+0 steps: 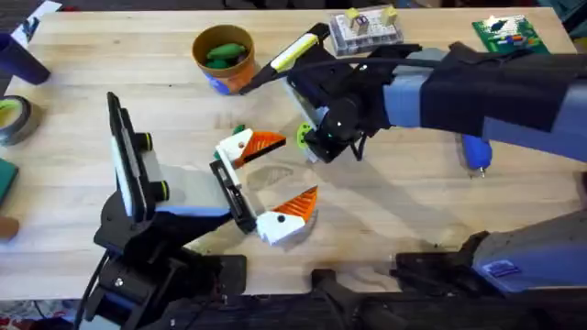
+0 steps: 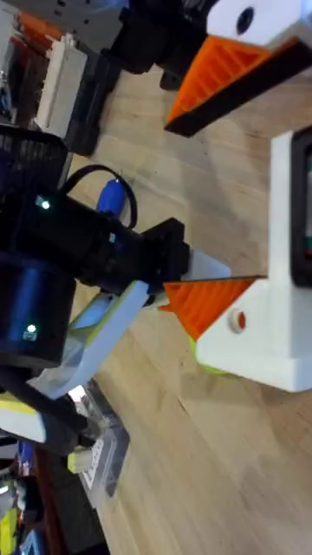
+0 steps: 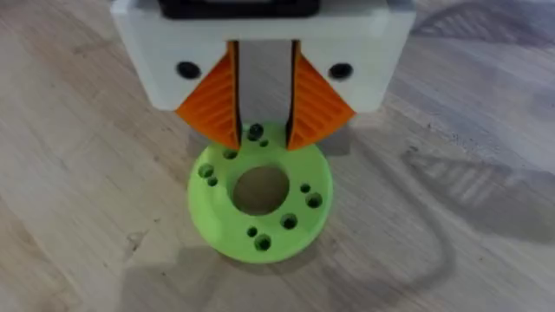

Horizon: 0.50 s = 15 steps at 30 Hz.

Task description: Pick up the gripper from the table and insert it into the empty holder that is missing its gripper. Then pick up a screw, insert it into the mounting hole, and use the screwdriver to tighten it. Finally, clean up the table by picking up the vegetable and placing it into the bucket.

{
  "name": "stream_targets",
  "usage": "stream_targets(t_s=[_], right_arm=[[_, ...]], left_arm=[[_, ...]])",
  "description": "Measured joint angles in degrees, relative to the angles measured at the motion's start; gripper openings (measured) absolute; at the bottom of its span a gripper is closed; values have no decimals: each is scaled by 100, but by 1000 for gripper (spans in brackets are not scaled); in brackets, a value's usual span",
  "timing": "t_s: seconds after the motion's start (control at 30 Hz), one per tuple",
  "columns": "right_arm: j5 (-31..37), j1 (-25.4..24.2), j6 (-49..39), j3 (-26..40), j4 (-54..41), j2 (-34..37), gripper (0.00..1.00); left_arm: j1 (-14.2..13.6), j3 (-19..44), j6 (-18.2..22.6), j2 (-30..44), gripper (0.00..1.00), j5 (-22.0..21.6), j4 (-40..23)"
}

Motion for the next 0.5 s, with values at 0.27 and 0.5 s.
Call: stream_targets(t_s=[0.27, 0.5], right_arm=[[33, -12, -21, 4, 16, 0, 12], [30, -15, -23, 13, -14, -1, 7]], left_arm=[[0, 0, 0, 0, 995, 0, 0], [0, 0, 0, 0, 995, 0, 0]])
